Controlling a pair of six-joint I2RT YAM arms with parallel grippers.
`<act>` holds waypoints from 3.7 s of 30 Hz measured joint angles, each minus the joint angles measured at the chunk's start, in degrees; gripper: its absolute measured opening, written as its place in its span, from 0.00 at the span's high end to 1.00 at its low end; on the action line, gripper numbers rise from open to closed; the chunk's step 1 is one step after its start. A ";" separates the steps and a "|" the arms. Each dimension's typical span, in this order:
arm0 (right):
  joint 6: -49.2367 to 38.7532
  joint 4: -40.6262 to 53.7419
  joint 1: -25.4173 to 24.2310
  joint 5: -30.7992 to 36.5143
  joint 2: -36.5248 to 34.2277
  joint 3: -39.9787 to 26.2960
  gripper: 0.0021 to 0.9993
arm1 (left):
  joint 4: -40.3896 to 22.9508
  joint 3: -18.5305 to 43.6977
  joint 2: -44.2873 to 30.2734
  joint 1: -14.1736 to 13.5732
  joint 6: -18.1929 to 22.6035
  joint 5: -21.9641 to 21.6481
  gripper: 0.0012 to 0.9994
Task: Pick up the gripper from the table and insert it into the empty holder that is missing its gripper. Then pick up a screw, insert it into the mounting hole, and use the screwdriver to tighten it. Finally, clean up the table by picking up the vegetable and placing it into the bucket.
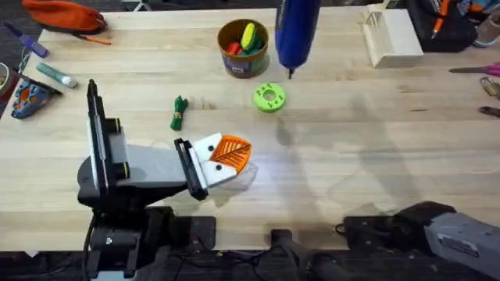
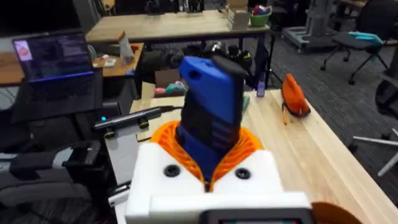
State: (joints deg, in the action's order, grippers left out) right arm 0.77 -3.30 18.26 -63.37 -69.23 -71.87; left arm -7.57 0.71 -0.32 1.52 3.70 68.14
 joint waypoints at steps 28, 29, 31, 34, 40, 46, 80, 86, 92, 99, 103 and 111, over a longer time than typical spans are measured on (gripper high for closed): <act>22.44 -49.82 7.11 1.63 0.02 25.91 0.98 | 0.00 0.00 0.01 0.00 -0.02 -0.02 0.99; 21.61 -49.80 7.81 1.61 0.02 25.91 0.98 | 0.00 0.00 0.00 0.00 -0.02 -0.02 0.99; 20.21 -49.82 8.99 1.61 0.02 25.91 0.98 | 0.00 0.00 0.01 0.00 -0.02 -0.02 0.99; 18.49 -49.80 10.26 1.64 0.02 25.91 0.98 | 0.00 0.00 0.00 0.00 -0.02 -0.02 0.99; 16.05 -52.00 12.43 1.63 -1.03 25.91 0.98 | 0.00 0.00 0.00 0.00 -0.01 -0.02 0.99; 15.22 -54.98 14.17 1.64 -3.20 25.91 0.98 | 0.00 0.00 0.02 0.00 -0.01 -0.02 0.99; 11.21 -55.11 17.75 -7.03 -7.76 22.83 0.98 | 0.00 0.00 0.00 0.00 -0.04 0.00 0.99; 11.15 -55.13 18.12 -8.34 -7.76 22.83 0.98 | 0.00 0.00 0.00 0.00 -0.04 -0.02 0.99; 11.15 -55.14 18.12 -8.53 -7.76 22.83 0.98 | 0.02 0.00 0.00 0.00 -0.04 -0.04 0.99; 10.73 -55.14 19.37 -8.42 -7.76 22.83 0.98 | 0.02 0.00 0.00 0.00 -0.04 -0.04 0.99; 9.93 -55.16 20.15 -8.22 -7.76 22.83 0.98 | 0.02 0.00 0.00 0.00 -0.04 -0.06 0.99; 9.40 -54.39 20.66 -4.83 -7.76 22.77 0.98 | 0.02 0.00 0.00 0.00 -0.04 -0.06 0.99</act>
State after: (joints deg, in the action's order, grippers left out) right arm 10.17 -57.69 38.92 -68.20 -76.99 -49.09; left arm -7.55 0.71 -0.32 1.52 3.66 68.07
